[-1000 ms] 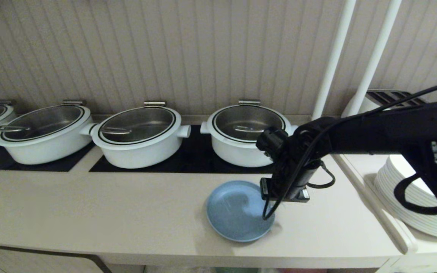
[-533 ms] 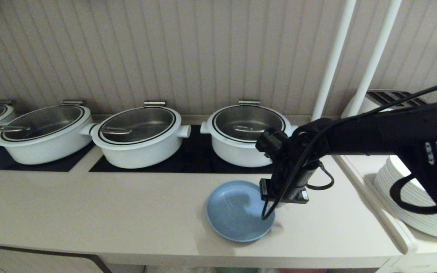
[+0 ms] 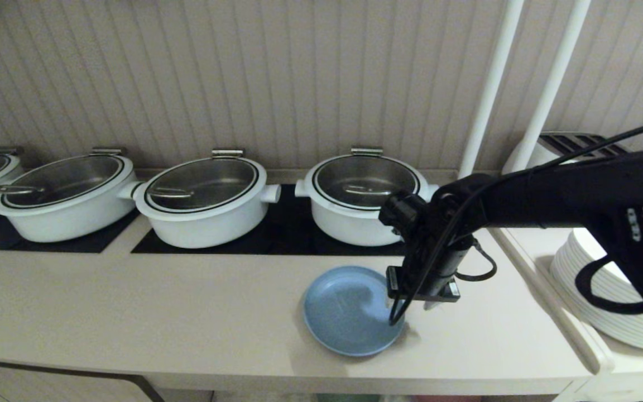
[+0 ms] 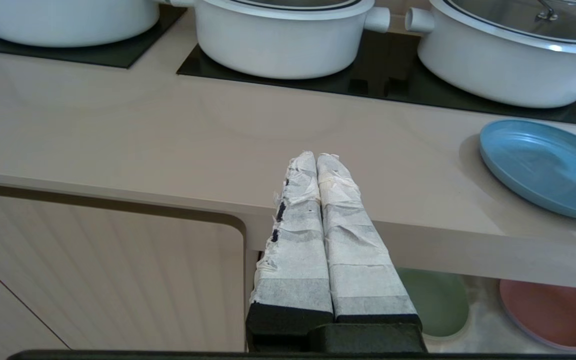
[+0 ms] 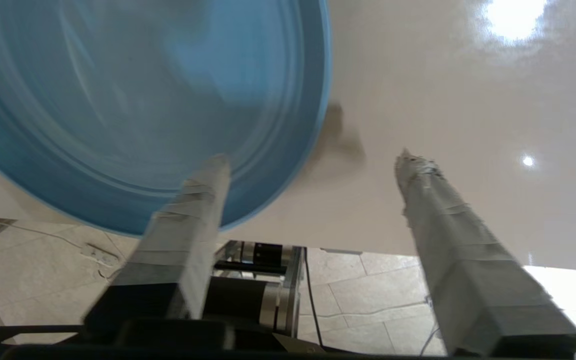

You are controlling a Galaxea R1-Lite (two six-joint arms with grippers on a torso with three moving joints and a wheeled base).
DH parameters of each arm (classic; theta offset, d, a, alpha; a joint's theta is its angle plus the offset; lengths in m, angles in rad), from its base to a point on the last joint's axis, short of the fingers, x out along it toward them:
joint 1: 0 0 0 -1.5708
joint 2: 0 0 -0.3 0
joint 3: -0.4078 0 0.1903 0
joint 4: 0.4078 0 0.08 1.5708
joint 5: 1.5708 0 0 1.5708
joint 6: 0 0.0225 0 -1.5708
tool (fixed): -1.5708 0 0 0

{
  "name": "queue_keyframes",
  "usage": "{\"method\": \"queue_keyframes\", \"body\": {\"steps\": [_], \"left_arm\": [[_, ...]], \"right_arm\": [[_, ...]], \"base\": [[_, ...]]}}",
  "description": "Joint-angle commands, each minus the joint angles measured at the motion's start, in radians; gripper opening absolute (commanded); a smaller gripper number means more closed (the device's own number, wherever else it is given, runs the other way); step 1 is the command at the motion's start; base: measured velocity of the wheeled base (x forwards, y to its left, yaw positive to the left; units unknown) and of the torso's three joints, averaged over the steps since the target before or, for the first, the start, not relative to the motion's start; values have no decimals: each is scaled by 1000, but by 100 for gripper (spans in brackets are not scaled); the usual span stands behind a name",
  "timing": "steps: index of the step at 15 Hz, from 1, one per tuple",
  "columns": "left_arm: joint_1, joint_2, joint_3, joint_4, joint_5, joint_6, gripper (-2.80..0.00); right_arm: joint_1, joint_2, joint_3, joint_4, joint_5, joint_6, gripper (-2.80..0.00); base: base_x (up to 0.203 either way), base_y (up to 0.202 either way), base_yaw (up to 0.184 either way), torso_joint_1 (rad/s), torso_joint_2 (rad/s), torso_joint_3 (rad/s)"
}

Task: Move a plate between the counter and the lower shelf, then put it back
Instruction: Pick up the plate

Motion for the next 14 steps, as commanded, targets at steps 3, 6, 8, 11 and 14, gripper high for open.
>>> {"method": "queue_keyframes", "body": {"steps": [3, 6, 8, 11, 14], "left_arm": [[0, 0, 1, 0, 1, -1, -280], [0, 0, 1, 0, 1, -1, -280], [0, 0, 1, 0, 1, -1, -280], [0, 0, -1, 0, 1, -1, -280], [0, 0, -1, 0, 1, -1, -280]], "right_arm": [[1, 3, 5, 2, -1, 4, 0], [1, 21, -3, -7, -1, 2, 0], [2, 36, -4, -9, -1, 2, 0], [2, 56, -5, -16, -1, 1, 0], [4, 70, -7, -78, -1, 2, 0]], "base": [[0, 0, 0, 0, 0, 0], [0, 0, 0, 0, 0, 0], [0, 0, 0, 0, 0, 0], [0, 0, 0, 0, 0, 0], [0, 0, 0, 0, 0, 0]]}}
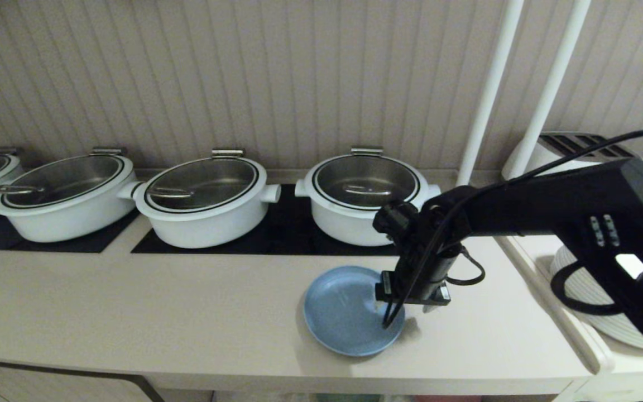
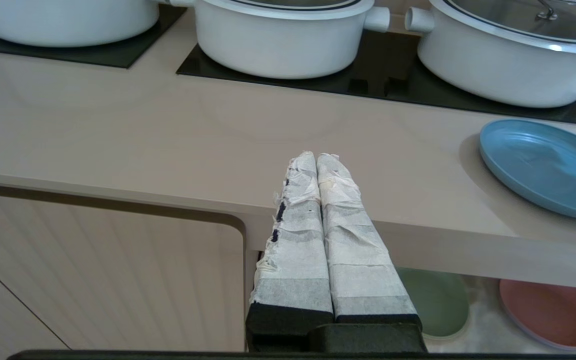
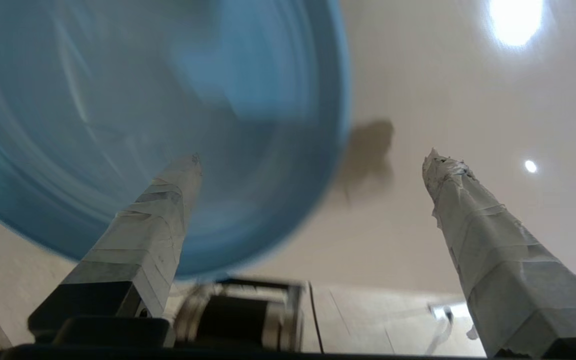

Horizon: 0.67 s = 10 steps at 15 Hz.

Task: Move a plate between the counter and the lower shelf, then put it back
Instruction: Pick up the plate

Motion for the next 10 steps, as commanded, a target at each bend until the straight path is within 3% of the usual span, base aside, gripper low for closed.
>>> {"method": "queue_keyframes", "body": {"steps": [1, 10], "left_arm": [[0, 0, 0, 0, 1, -1, -280], [0, 0, -1, 0, 1, -1, -280]], "right_arm": [[2, 17, -2, -30, 0, 2, 0], [4, 58, -39, -33, 1, 8, 0]], "base": [[0, 0, 0, 0, 0, 0], [0, 0, 0, 0, 0, 0]]}}
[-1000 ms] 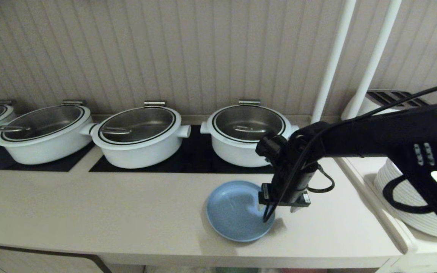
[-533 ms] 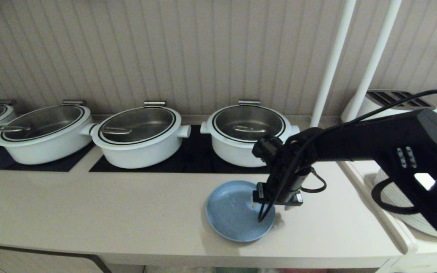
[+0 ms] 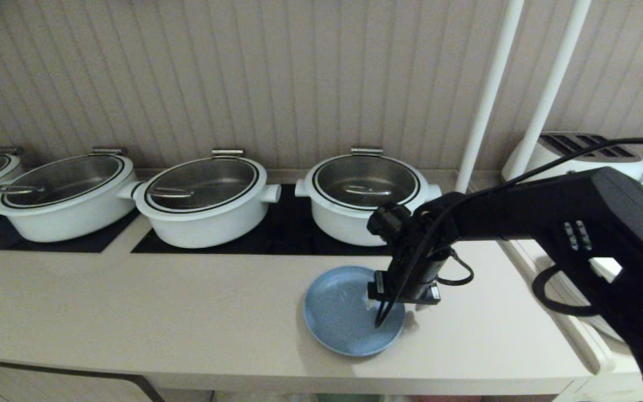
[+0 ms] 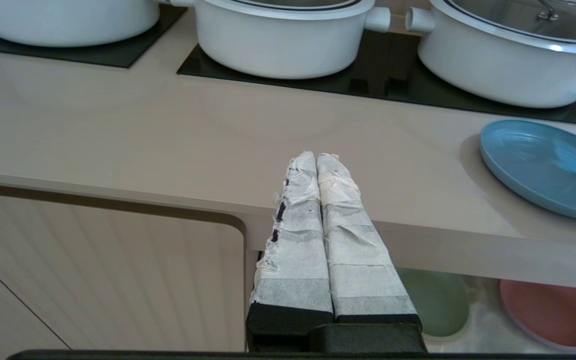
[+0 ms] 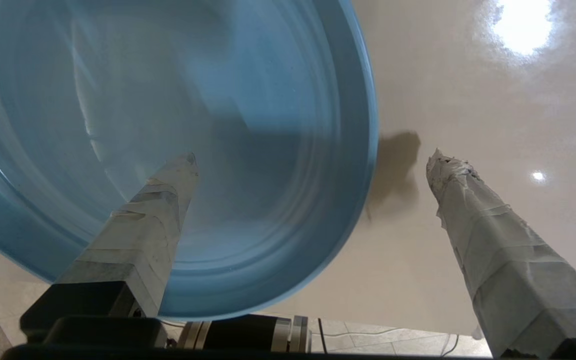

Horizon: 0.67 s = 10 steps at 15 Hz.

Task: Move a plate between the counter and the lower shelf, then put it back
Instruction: Pick up the plate

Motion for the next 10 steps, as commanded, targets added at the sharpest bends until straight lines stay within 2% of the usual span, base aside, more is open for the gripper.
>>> {"method": "queue_keyframes", "body": {"steps": [1, 10], "left_arm": [[0, 0, 0, 0, 1, -1, -280], [0, 0, 0, 0, 1, -1, -280]], "right_arm": [[0, 8, -6, 3, -1, 4, 0], [-2, 37, -23, 3, -2, 1, 0]], "base": [[0, 0, 0, 0, 0, 0], [0, 0, 0, 0, 0, 0]]}}
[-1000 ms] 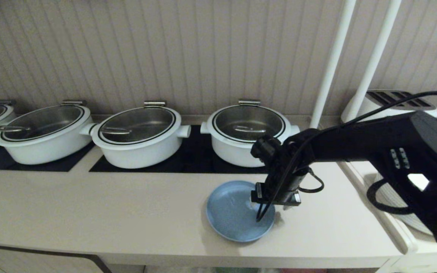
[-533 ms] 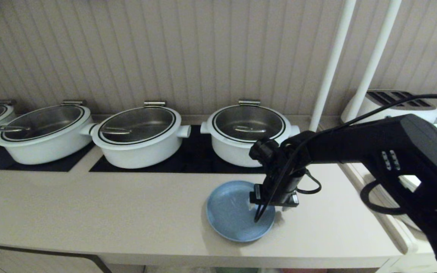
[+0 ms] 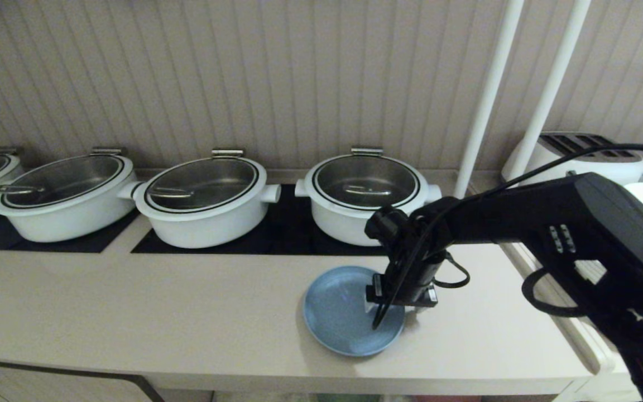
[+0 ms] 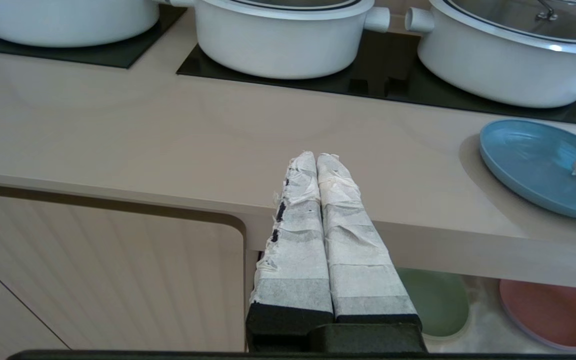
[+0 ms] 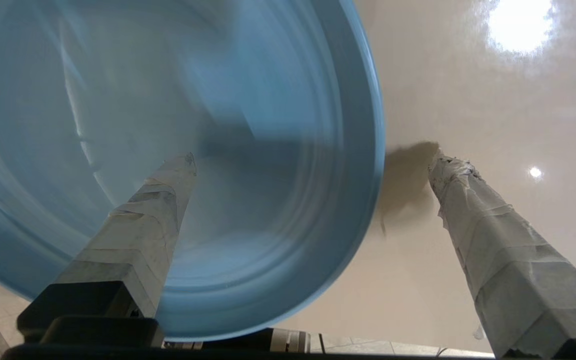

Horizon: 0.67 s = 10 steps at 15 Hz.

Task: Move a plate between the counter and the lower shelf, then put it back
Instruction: Pick up the plate

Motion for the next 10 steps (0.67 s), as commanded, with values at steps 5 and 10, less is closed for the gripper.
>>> {"method": "queue_keyframes", "body": {"steps": [5, 10], "left_arm": [[0, 0, -1, 0, 1, -1, -280], [0, 0, 1, 0, 1, -1, -280]], "right_arm": [[1, 19, -11, 5, -2, 4, 0], [0, 20, -11, 3, -3, 3, 0]], "base": [[0, 0, 0, 0, 0, 0], [0, 0, 0, 0, 0, 0]]}}
